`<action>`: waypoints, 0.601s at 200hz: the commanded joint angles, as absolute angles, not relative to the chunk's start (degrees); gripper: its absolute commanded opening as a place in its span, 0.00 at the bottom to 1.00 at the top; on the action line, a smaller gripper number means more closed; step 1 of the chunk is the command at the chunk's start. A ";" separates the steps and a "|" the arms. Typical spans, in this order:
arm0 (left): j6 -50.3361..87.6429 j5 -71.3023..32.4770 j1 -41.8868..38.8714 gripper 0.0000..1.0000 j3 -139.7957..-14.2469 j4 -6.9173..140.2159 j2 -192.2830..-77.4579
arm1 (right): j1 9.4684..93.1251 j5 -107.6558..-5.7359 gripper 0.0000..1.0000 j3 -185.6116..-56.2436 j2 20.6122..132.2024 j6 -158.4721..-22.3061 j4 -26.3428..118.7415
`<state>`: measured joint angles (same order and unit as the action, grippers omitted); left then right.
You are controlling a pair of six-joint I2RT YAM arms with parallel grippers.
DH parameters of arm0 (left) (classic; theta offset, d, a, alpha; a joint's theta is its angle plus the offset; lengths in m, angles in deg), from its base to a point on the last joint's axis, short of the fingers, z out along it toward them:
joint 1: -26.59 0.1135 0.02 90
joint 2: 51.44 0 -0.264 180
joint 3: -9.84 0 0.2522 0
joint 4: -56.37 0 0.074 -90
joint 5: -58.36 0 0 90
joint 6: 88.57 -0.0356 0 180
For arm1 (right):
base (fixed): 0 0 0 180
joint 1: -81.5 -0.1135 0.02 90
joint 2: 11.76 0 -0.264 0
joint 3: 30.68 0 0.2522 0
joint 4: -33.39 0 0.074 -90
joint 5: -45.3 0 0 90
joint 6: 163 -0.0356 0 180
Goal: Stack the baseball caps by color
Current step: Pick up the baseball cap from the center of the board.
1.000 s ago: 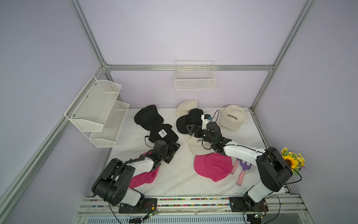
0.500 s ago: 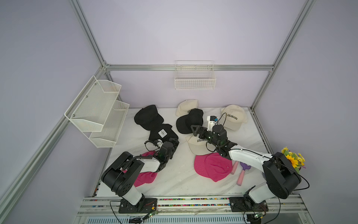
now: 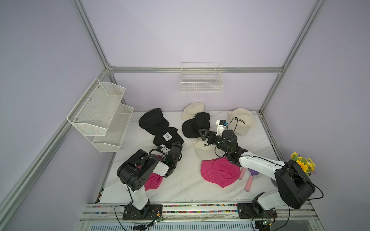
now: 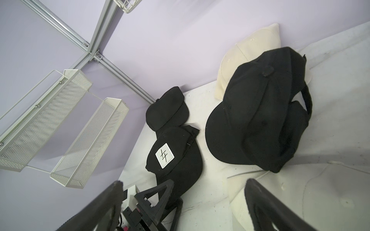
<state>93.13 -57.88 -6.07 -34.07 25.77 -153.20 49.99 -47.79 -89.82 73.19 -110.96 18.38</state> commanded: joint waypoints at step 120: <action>85.58 -56.55 -2.67 0.00 -30.11 25.38 -147.56 | 50.38 -47.95 0.97 -90.85 75.03 -109.82 16.10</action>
<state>89.83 -57.14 -2.77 -31.05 20.77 -150.09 50.01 -48.12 -89.87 74.52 -110.22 18.11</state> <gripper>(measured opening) 0.065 0.973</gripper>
